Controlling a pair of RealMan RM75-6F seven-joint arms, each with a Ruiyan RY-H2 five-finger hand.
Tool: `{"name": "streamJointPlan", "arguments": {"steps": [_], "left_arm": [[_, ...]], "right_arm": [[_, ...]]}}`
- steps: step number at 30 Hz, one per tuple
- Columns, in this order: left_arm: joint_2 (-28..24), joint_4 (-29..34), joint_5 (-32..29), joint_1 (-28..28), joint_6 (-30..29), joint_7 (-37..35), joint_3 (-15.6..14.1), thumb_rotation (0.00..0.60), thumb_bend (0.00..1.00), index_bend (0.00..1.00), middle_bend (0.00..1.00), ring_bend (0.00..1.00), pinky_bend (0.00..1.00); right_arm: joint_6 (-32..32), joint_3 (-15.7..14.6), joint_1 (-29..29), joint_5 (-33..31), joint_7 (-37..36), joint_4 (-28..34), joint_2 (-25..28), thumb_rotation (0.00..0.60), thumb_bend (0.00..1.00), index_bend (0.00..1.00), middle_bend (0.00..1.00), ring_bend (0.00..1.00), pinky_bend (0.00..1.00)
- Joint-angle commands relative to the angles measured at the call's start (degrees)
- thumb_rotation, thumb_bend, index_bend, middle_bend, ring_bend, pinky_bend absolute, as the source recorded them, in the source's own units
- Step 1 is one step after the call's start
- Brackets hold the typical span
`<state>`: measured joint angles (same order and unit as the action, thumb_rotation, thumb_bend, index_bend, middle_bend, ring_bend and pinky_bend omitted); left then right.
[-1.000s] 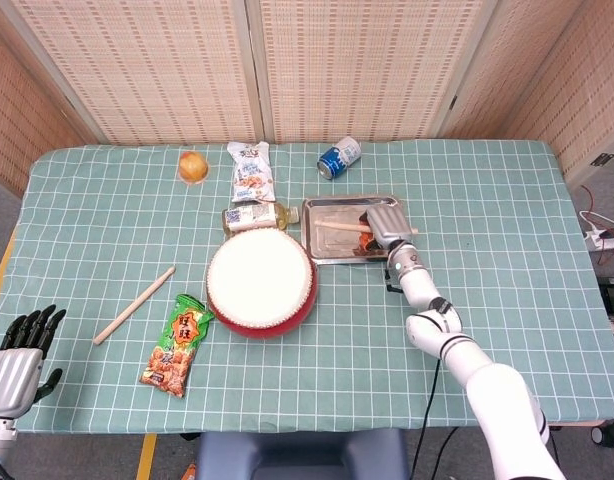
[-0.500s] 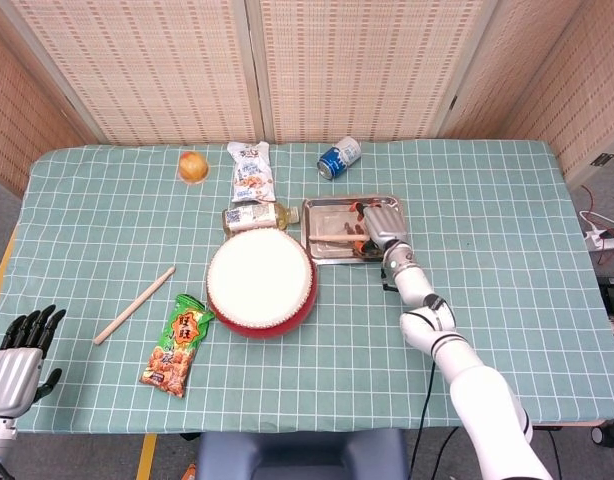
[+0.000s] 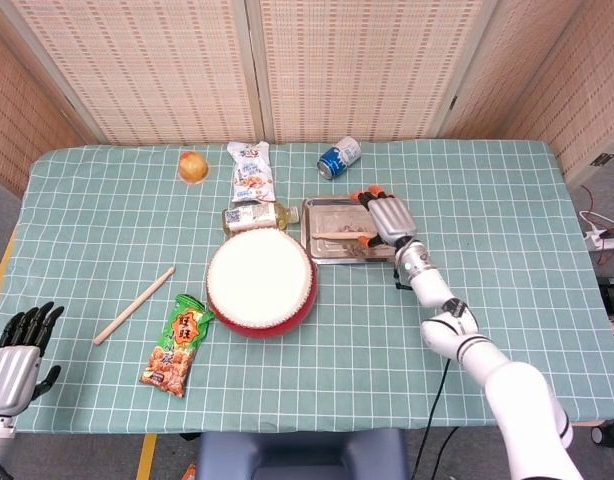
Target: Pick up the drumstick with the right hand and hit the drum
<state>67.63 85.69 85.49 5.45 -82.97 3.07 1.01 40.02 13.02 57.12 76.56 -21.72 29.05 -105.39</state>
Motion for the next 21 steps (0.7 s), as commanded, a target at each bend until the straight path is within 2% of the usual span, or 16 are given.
{"name": "streamJointPlan", "arguments": {"steps": [1, 5, 9, 13, 19, 21], "left_arm": [[0.0, -0.1, 0.0, 0.2, 0.1, -0.3, 0.2, 0.600, 0.27, 0.00, 0.00, 0.00, 0.01], [0.4, -0.2, 0.1, 0.7, 0.2, -0.8, 0.6, 0.600, 0.27, 0.00, 0.00, 0.00, 0.01], [0.3, 0.1, 0.4, 1.2, 0.2, -0.6, 1.0, 0.600, 0.27, 0.00, 0.00, 0.00, 0.01], [0.2, 0.9, 1.2, 1.6, -0.2, -0.2, 1.2, 0.600, 0.27, 0.00, 0.00, 0.00, 0.01], [-0.4, 2.2, 1.8, 1.7, -0.9, 0.5, 1.3, 0.600, 0.27, 0.00, 0.00, 0.00, 0.01], [-0.4, 2.3, 1.8, 1.7, -0.9, 0.5, 1.3, 0.600, 0.27, 0.00, 0.00, 0.00, 0.01]], "right_arm": [[17.1, -3.1, -10.9, 3.1, 13.2, 20.3, 12.2, 0.600, 0.24, 0.30, 0.21, 0.15, 0.28], [24.9, -4.0, -19.3, 0.4, 23.2, 40.5, 23.3, 0.600, 0.24, 0.29, 0.21, 0.15, 0.28], [30.4, -5.9, -26.0, -1.2, 27.8, 54.8, 31.7, 0.600, 0.24, 0.26, 0.21, 0.14, 0.28], [36.1, -8.6, -32.2, -0.4, 28.5, 62.4, 36.9, 0.600, 0.24, 0.21, 0.21, 0.11, 0.27], [43.4, -12.4, -39.7, 2.8, 28.0, 66.5, 40.2, 0.600, 0.24, 0.13, 0.18, 0.07, 0.21], [43.9, -12.7, -40.2, 3.1, 27.8, 66.8, 40.5, 0.600, 0.24, 0.11, 0.16, 0.05, 0.19]]}}
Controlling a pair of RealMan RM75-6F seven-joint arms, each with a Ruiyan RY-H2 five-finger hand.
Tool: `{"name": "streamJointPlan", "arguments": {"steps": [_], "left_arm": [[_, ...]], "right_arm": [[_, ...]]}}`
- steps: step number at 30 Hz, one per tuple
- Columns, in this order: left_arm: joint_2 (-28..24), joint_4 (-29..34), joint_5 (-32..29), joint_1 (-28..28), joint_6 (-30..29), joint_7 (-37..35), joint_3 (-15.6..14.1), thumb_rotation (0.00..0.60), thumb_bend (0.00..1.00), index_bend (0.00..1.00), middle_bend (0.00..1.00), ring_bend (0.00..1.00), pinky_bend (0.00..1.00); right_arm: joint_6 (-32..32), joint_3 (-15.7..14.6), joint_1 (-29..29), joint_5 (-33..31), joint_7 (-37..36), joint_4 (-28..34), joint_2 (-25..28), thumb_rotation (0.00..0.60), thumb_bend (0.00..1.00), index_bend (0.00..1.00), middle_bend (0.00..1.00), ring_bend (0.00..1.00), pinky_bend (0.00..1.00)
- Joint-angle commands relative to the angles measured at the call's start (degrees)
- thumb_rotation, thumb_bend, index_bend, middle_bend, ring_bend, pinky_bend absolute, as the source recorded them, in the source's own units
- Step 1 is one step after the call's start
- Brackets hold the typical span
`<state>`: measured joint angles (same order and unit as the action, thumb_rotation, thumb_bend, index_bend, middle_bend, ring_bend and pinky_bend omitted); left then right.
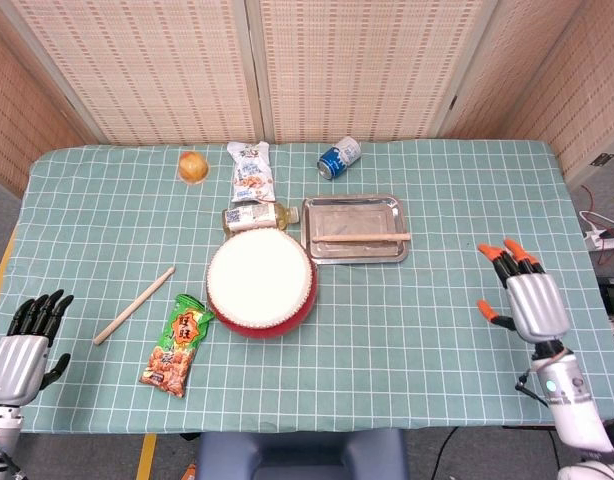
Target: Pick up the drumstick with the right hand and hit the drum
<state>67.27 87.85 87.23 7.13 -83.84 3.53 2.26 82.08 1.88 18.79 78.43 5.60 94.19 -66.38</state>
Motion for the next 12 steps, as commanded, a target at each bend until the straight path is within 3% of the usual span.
{"name": "streamJointPlan", "arguments": {"steps": [1, 4, 6, 12], "left_arm": [[-0.1, 0.2, 0.0, 0.0, -0.1, 0.1, 0.0, 0.600, 0.27, 0.00, 0.00, 0.00, 0.01], [-0.4, 1.0, 0.4, -0.1, -0.7, 0.5, 0.0, 0.600, 0.27, 0.00, 0.00, 0.00, 0.01], [-0.6, 1.4, 0.6, -0.3, -0.9, 0.7, -0.1, 0.600, 0.27, 0.00, 0.00, 0.00, 0.01], [-0.7, 1.9, 0.6, -0.4, -1.3, 0.6, -0.1, 0.600, 0.27, 0.00, 0.00, 0.00, 0.01]], "right_arm": [[2.2, -1.9, -2.5, 1.5, 0.2, 2.0, 1.7, 0.600, 0.24, 0.09, 0.15, 0.04, 0.17], [4.1, -4.9, -6.4, 2.9, -1.3, 4.5, 3.8, 0.600, 0.24, 0.01, 0.07, 0.00, 0.05], [6.3, -5.8, -8.3, 4.6, -1.9, 5.3, 4.4, 0.600, 0.24, 0.00, 0.05, 0.00, 0.02], [9.4, -6.2, -11.8, 6.6, -3.0, 5.9, 4.4, 0.600, 0.24, 0.00, 0.01, 0.00, 0.00]]}}
